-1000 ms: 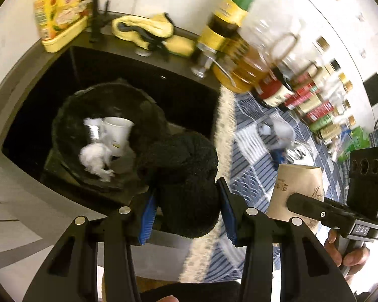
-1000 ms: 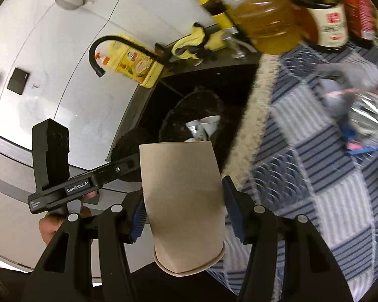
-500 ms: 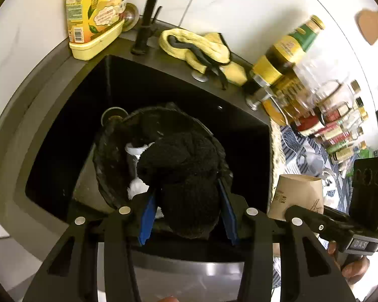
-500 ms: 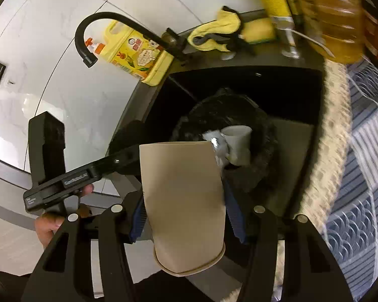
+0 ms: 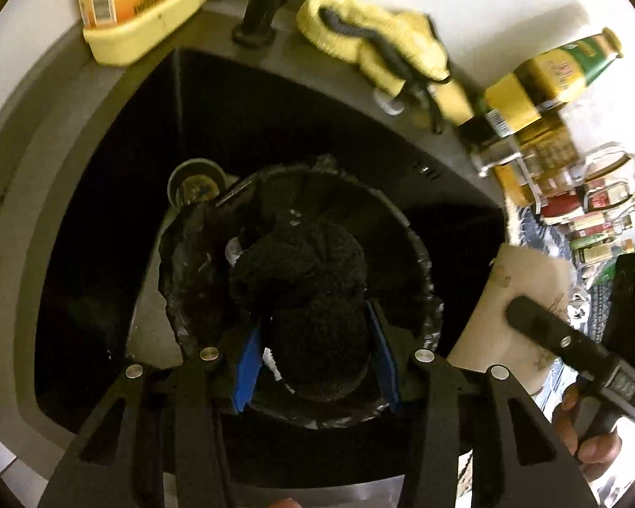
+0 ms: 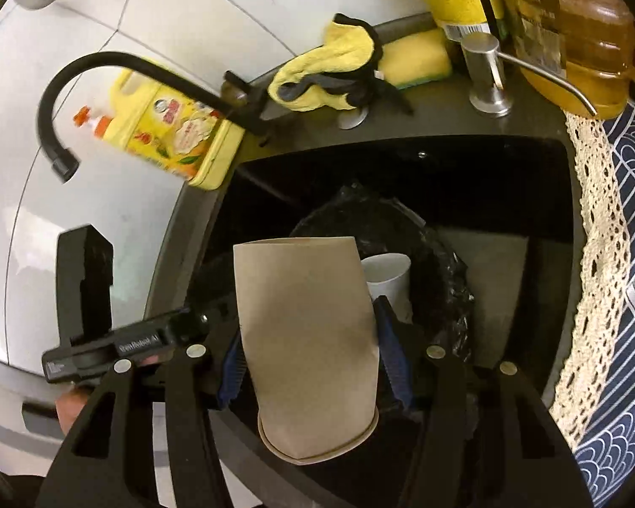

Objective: Collect trash
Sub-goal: 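Carry the black cloth with the left gripper while the right carries the paper cup to the bin, then open the left gripper over the bin while the right gripper drops the paper cup in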

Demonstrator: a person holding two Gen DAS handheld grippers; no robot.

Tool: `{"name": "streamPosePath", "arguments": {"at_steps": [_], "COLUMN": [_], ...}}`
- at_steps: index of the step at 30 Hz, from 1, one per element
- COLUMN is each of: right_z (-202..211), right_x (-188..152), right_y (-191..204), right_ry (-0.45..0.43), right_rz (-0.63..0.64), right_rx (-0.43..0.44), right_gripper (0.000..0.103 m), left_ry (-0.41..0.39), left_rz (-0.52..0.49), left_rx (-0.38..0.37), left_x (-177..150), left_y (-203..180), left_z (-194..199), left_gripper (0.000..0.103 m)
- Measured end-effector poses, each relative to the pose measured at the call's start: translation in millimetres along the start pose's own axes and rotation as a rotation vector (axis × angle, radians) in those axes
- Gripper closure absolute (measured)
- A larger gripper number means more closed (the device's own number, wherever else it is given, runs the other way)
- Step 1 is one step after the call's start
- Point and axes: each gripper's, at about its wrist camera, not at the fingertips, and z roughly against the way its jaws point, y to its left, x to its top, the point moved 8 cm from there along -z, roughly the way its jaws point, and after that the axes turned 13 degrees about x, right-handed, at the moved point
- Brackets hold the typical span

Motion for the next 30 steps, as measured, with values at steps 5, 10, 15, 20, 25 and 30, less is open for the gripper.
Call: {"name": "streamPosePath", "arguments": {"at_steps": [5, 10, 15, 20, 25, 30], "right_z": [-5, -10, -9, 8, 29, 68], "right_x": [6, 7, 8, 10, 7, 0], "right_y": [-6, -10, -15, -5, -3, -4], "right_ry": [-0.013, -0.006, -0.025, -0.053, -0.084, -0.121], "right_rz": [-0.028, -0.041, -0.072, -0.043, -0.040, -0.019], "right_rx": [-0.005, -0.019, -0.028, -0.028, -0.039, -0.146], "right_gripper": [0.047, 0.044, 0.033, 0.033, 0.029, 0.025], "left_ry": [0.045, 0.045, 0.034, 0.020, 0.004, -0.017], "left_rz": [-0.030, -0.041, -0.032, -0.021, -0.032, -0.042], "left_rx": [0.000, 0.021, 0.034, 0.030, 0.040, 0.033], "left_x": [0, 7, 11, 11, 10, 8], "left_y": [-2, -1, 4, 6, 4, -3], "left_z": [-13, -13, -10, -1, 6, 11], "left_gripper": [0.059, 0.038, 0.035, 0.035, 0.035, 0.035]}}
